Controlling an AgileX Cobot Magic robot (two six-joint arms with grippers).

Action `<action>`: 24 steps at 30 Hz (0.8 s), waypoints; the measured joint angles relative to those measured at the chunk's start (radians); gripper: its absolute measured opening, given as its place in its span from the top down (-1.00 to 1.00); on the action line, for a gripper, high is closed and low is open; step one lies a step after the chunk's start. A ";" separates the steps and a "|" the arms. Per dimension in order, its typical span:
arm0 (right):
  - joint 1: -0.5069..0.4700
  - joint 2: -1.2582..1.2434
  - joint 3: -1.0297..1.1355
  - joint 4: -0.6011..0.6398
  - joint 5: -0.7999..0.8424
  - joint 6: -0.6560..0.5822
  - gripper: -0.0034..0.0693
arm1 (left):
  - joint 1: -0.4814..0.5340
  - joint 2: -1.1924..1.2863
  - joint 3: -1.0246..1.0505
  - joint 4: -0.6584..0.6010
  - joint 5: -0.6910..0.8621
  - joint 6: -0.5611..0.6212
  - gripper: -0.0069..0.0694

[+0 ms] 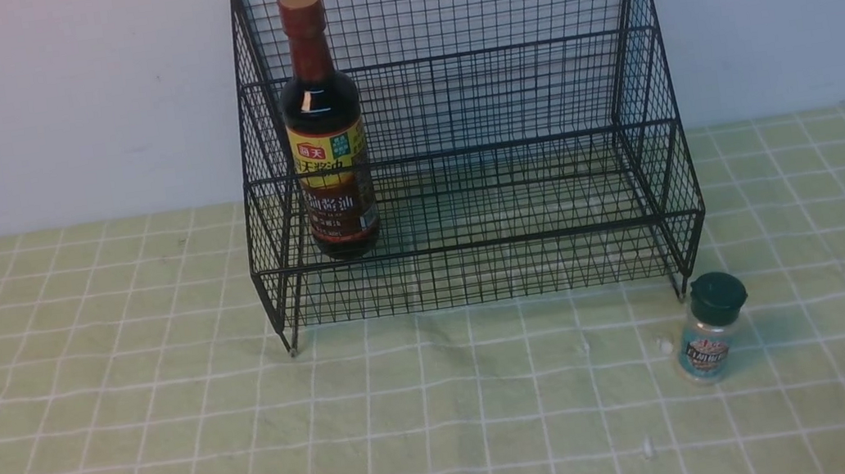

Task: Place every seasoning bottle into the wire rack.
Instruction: Use the right arm to grab the condiment bottle closest to it

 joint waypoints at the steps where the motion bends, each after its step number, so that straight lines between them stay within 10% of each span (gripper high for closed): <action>1: 0.000 0.000 0.000 0.000 0.000 0.000 0.95 | 0.000 0.000 0.000 0.000 0.000 0.000 0.83; 14: 0.003 0.000 0.009 0.633 -0.437 0.128 0.95 | 0.000 0.000 0.000 0.000 0.000 0.000 0.83; 24: 0.003 0.000 0.009 0.753 -0.617 0.131 0.95 | 0.000 0.000 0.000 0.000 0.000 0.000 0.83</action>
